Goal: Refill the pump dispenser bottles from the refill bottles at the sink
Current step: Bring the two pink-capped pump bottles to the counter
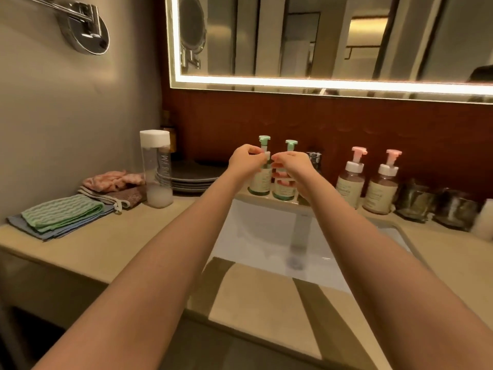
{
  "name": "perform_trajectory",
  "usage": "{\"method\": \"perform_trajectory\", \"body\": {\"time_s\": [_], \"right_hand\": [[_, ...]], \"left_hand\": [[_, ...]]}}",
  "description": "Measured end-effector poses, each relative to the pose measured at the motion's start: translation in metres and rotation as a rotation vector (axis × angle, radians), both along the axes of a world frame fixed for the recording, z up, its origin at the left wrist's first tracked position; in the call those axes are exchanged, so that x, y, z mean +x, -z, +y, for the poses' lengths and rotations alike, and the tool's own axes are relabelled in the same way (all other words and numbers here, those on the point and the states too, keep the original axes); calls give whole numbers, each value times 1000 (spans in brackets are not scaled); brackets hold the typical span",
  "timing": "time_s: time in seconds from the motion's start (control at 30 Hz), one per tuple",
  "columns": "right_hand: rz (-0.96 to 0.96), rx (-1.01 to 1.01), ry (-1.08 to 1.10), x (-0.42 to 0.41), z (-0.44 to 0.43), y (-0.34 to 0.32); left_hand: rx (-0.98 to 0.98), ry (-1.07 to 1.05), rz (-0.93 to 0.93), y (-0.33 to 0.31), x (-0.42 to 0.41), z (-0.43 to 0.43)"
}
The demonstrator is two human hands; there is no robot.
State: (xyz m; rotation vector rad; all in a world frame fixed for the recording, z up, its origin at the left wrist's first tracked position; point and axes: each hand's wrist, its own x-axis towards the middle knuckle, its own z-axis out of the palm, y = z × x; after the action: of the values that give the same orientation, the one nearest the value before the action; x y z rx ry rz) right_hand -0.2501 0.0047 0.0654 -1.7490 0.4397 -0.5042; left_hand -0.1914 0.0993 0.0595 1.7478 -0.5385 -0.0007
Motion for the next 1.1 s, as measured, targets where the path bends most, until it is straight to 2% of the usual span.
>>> {"method": "perform_trajectory", "body": {"time_s": [0.3,0.5,0.9,1.1], "right_hand": [[4,12,208,-79,-88,4],[14,31,283,-98,-136,10],[48,-26,414,-75,-234,39],[132,-216,424,-49,-272,53]], "left_hand": [[58,250,-24,6,-69,-95],[76,319,8,20,-80,-148],[127,266,41,43,-33,-237],[172,214,-21,53,-4,-273]]}}
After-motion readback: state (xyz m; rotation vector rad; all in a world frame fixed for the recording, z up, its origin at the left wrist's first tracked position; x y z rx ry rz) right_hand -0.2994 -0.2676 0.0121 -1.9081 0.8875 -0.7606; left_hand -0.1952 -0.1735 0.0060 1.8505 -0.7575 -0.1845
